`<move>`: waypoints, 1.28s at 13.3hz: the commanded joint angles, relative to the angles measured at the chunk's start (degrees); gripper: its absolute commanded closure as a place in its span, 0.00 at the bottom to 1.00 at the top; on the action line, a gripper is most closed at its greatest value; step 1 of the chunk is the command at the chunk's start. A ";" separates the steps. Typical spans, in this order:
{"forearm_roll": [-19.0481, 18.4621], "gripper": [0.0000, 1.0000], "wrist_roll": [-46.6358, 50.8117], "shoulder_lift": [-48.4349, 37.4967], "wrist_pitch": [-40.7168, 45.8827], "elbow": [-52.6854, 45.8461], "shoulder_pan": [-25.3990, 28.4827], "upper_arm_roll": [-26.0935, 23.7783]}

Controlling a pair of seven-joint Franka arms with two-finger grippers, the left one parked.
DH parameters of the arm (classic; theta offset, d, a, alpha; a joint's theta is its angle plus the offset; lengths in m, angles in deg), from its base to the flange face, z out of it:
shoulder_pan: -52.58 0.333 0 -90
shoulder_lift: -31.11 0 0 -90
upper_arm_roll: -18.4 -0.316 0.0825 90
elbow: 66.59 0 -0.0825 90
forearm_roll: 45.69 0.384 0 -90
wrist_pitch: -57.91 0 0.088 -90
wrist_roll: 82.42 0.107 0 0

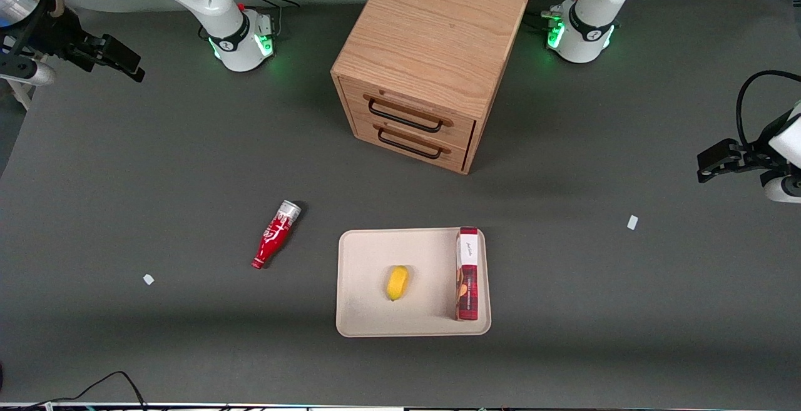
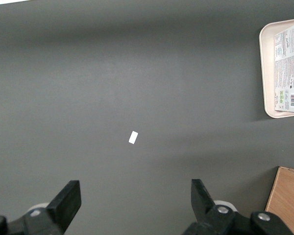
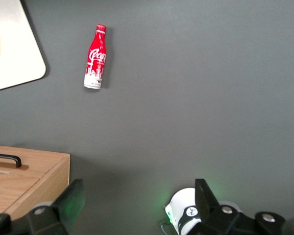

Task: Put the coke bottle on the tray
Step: 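Move the right gripper down toward the red Coca-Cola bottle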

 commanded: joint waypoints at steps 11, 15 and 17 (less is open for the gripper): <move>1.18 0.00 2.63 12.53 1.95 -14.42 0.63 -1.73; 2.59 0.00 15.46 24.75 -4.62 -12.97 0.71 -4.64; 2.23 0.00 19.34 29.94 -11.54 -7.89 0.71 -5.17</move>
